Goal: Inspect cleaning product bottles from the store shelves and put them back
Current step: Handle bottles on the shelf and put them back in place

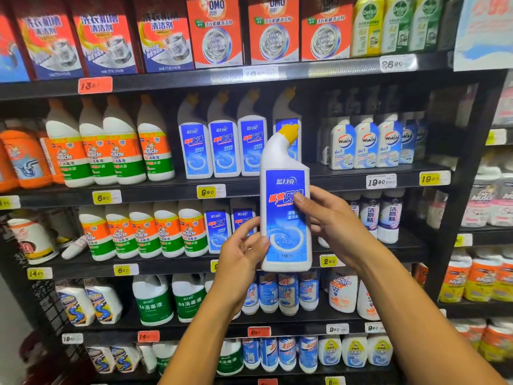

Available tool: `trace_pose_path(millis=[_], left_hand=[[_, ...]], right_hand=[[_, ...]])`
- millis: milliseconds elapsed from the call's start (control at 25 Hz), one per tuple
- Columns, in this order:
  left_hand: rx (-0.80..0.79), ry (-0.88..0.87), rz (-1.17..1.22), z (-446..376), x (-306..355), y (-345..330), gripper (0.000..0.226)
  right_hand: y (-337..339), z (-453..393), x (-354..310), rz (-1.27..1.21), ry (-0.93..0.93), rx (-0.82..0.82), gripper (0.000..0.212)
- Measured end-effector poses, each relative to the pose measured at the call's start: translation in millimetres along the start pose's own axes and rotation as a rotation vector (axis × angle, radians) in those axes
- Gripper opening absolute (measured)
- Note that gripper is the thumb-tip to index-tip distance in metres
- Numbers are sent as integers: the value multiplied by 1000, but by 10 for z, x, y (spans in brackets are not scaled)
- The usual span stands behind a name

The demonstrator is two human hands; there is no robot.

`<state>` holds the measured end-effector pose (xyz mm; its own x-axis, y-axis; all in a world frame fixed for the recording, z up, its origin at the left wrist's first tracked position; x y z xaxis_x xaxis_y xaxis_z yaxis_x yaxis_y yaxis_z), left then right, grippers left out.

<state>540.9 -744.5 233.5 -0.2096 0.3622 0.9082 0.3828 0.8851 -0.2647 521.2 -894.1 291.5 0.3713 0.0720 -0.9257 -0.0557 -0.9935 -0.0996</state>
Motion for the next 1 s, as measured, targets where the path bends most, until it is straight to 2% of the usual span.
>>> trace_pose_path(millis=[160,240,320,360,440,520,600,720,800,1000], left_hand=[[-66,69,21,4,-23,-4,43],[-152,151,90,13,-53,-53,58],[-255,316,266,65,-173,-185,77],[-303,374,335,109,-211,-273,82],[-337,360,379,125,-241,-360,80],[-273,277,307,96,-234,-344,79],[-134,212,156,71,-217,-259,73],[8,130,-47,99,-154,-219,70],[35,90,-134,125,-123,-229,73],[-6,101,-160,138,-157,-285,75]], right_hand=[[26,-13,-41,-50,10,58,36],[13,-23,-25,-88,-4,45,38],[-43,-35,-29,-137,-10,10,41],[-80,-44,-38,-168,-7,-15,42],[-161,-57,-65,-229,0,-69,41],[-173,-75,-67,-202,9,-72,38],[-153,-79,-60,-92,17,-34,31],[-213,-58,-56,-43,-2,-58,43],[-224,-46,-84,-64,5,-70,46],[-188,-52,-159,-29,77,-49,31]])
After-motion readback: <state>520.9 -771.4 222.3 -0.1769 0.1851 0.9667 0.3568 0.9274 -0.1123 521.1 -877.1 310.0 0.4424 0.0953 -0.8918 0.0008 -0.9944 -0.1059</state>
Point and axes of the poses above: each hand's wrist, its own z-axis away from the middle knuckle, its own y-axis out of the back of the hand, x = y × z, the point moved 10 cm from there along -z, towards the middle knuckle, and after that the axes turned 3 degrees about x, right-handed, at the moved point
